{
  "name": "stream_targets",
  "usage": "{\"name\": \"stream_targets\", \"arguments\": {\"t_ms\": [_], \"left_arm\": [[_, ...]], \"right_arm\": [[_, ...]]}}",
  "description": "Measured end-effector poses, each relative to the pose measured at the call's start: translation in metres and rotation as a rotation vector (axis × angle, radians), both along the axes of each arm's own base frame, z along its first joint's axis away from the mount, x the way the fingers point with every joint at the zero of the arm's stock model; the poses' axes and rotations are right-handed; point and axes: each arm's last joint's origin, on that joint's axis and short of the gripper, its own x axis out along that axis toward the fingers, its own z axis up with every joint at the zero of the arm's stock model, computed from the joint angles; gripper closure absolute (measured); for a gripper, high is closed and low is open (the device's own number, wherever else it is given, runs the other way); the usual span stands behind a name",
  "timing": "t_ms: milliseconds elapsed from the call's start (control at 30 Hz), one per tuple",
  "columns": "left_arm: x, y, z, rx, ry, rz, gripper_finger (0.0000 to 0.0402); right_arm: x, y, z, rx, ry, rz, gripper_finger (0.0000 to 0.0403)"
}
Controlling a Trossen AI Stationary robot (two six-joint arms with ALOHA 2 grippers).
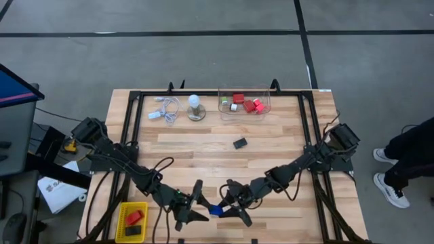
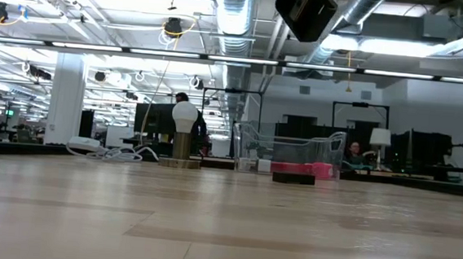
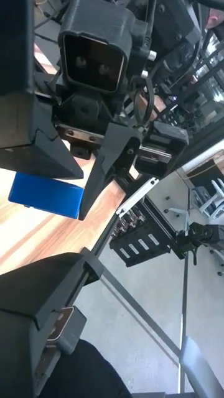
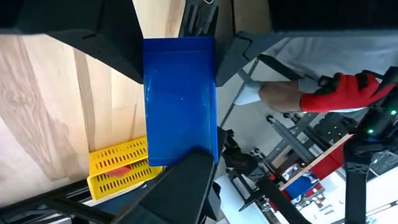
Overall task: Pick & Place Office items
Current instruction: Put the blue digital clock into the yellow basket
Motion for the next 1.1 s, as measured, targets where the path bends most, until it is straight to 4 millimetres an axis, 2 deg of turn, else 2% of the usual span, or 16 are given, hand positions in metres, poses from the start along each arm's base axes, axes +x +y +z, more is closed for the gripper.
{"name": "stream_targets", "arguments": {"t_ms": [200, 367, 833, 1000, 1100], "left_arm": [[0.0023, 0.0032, 0.0001, -0.001, -0.001, 0.011, 0.0202], [0.0058, 0.0083, 0.0000, -0.003, 0.000, 0.027, 0.0221], [0.0063, 0.0083, 0.0014, -0.005, -0.014, 0.010, 0.0335], [0.0064, 0.0079, 0.0020, -0.017, -0.014, -0.017, 0.0335], [0.0064, 0.0078, 0.0022, -0.027, -0.012, -0.016, 0.0335]], "right_arm": [[0.0012, -0.0016, 0.0013, -0.005, -0.019, 0.006, 0.0256], [0.0012, -0.0012, 0.0022, -0.007, -0.030, 0.008, 0.0256], [0.0011, -0.0010, 0.0023, -0.004, -0.029, 0.017, 0.0254], [0.0010, -0.0008, 0.0024, -0.010, -0.034, 0.017, 0.0252], [0.0011, -0.0008, 0.0030, -0.022, -0.047, 0.017, 0.0237]]}}
